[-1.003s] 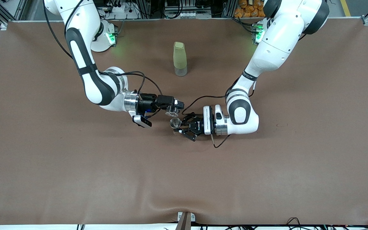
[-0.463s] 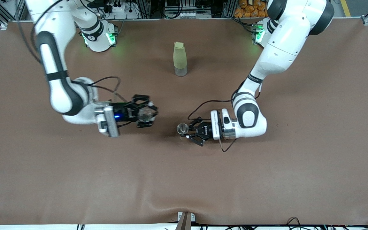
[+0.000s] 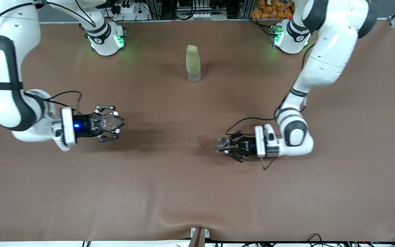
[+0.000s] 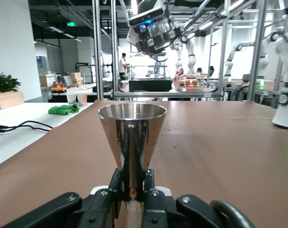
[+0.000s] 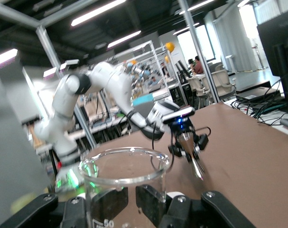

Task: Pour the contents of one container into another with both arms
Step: 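Lower the jigger with the left gripper while the right gripper lowers the cup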

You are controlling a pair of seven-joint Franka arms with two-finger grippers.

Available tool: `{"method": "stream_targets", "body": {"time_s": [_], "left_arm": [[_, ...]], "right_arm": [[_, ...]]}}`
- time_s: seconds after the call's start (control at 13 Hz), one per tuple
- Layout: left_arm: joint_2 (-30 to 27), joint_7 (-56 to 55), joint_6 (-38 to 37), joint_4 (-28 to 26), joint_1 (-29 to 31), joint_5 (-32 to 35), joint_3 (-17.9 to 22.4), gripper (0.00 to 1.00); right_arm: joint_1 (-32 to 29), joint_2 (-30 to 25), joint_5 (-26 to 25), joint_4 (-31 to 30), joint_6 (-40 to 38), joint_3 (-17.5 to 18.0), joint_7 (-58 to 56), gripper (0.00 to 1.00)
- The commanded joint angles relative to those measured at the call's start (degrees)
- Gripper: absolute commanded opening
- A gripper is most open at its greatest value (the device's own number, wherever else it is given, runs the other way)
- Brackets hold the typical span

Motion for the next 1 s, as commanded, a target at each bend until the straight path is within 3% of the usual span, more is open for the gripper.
{"method": "stream_targets", "body": {"time_s": [0.0,0.39,0.93], "left_arm": [[-0.19,1.25,-3.05,-1.27,5.38,6.18,-0.56,0.00],[1.04,0.38,-12.08,-1.01,17.43,21.31,-0.56,0.00],[2.44,1.87,-18.16,-0.74,28.33,32.66,-0.38,0.00]], "right_arm": [[-6.87,-0.42,-7.15,0.66,-3.91,1.21,-8.42,0.00],[-17.43,2.64,-18.15,1.36,-8.84,1.21,-23.88,0.00],[-21.66,15.91,-20.19,3.90,-9.11,0.51,-41.66,0.00]]}}
